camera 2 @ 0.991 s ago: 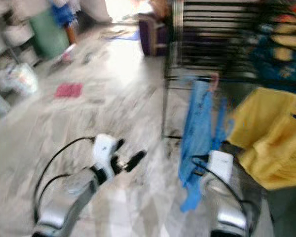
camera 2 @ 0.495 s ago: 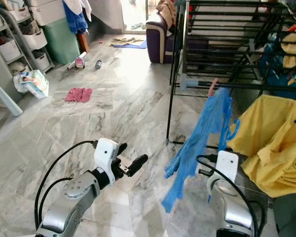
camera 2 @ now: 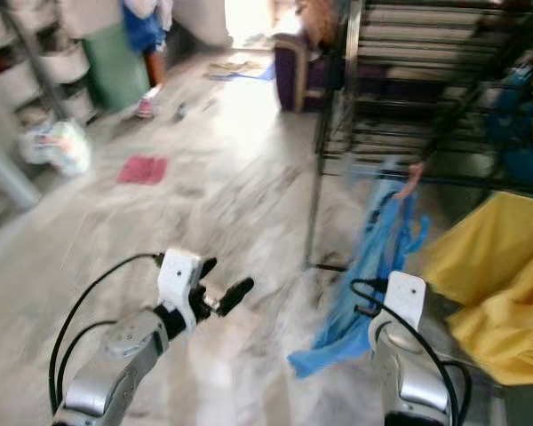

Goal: Hang hanger

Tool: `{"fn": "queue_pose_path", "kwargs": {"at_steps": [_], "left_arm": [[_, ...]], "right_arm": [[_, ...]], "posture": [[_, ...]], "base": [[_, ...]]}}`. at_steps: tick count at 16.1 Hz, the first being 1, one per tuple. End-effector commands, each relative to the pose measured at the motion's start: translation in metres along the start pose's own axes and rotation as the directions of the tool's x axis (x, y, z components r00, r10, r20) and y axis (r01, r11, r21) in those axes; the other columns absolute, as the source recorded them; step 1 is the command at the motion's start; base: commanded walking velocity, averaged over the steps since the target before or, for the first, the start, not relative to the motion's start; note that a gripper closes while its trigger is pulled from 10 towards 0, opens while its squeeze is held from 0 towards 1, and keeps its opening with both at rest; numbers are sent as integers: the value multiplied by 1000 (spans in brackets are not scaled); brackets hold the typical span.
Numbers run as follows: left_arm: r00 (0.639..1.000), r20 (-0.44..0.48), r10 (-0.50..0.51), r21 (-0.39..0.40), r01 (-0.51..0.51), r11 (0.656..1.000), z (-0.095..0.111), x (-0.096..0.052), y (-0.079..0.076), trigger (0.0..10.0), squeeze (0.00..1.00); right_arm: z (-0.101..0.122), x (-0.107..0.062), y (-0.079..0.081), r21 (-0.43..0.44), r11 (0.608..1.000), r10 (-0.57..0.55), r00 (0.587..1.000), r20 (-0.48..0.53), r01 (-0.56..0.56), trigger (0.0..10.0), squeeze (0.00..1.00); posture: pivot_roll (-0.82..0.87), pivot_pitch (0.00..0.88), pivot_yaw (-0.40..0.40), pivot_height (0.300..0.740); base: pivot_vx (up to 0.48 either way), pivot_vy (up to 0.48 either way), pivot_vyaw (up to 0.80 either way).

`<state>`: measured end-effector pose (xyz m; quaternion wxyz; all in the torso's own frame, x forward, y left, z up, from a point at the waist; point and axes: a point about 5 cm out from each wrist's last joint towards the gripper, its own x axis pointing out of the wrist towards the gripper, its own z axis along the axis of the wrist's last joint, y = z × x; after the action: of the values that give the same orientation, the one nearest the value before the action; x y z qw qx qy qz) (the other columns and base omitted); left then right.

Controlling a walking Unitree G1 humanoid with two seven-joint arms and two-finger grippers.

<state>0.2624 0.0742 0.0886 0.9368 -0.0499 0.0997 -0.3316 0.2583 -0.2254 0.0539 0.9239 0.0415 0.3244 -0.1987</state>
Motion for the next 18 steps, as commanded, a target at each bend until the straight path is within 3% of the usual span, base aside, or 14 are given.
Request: {"fn": "queue_pose_path", "kwargs": {"at_steps": [1, 5, 10, 15, 18], "left_arm": [[1000, -6, -25, 13, 25, 1000, 0, 1, -4, 10000, 0], [1000, -1, -27, 5, 28, 1000, 0, 2, -6, 10000, 0], [1000, -2, -14, -9, 14, 1000, -1, 1, -5, 10000, 0], [1000, -8, -8, -13, 8, 1000, -2, 1, -5, 10000, 0], [1000, -10, -23, -12, 22, 1000, -2, 1, -6, 10000, 0]], "right_arm": [[5, 0, -4, 5, 1000, -23, 999, 24, 23, 10000, 0], [2, -2, -1, 1, 1000, -26, 999, 27, 26, 10000, 0], [2, -8, -3, -15, 999, -28, 997, 75, 29, 10000, 0], [-10, -25, -26, -48, 996, -64, 982, 175, 74, 10000, 0], [-13, -33, -42, -23, 993, -106, 973, 203, 112, 10000, 0]], "posture": [[-47, 55, 18, 740], [-47, 57, 16, 740], [-52, 62, 12, 740], [-57, 65, 15, 740], [-66, 66, 23, 740]], "base": [[480, 0, 0], [252, -380, 0], [0, 0, 0], [0, 0, 0], [0, 0, 0]]}}
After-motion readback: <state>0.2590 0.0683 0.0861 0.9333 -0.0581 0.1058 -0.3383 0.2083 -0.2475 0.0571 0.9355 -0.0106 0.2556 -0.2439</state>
